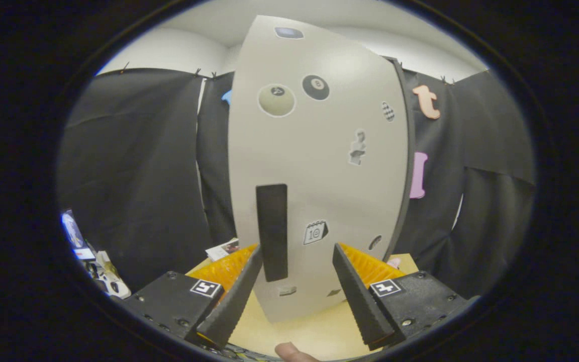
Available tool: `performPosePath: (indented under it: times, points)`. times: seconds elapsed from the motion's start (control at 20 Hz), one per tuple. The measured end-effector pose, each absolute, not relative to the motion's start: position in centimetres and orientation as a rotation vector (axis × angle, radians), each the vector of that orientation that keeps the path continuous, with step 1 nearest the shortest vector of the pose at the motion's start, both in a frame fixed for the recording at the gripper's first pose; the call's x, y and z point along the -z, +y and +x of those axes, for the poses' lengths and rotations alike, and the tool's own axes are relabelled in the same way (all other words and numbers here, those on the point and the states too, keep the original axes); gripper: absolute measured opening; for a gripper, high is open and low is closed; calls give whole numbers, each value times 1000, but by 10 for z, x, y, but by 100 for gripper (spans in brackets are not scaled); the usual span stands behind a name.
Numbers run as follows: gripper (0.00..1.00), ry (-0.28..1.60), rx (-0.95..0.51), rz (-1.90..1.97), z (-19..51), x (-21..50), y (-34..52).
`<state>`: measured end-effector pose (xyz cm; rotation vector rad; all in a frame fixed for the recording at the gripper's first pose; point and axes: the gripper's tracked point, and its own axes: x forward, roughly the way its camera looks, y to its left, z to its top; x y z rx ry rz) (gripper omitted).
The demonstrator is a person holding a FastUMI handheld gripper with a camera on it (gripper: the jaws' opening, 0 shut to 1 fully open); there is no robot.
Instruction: Open the shoe cabinet door, grab the shoes and put them into the shoe cabinet, then close the shoe cabinet door.
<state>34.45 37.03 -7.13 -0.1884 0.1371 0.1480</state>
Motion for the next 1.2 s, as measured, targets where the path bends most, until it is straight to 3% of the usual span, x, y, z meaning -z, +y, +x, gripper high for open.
performPosePath:
  times: [0.45, 1.2]
  points:
    - [93, 63, -216, -225, 334, 42, 423]
    - [94, 11, -36, -143, 262, -13, 314]
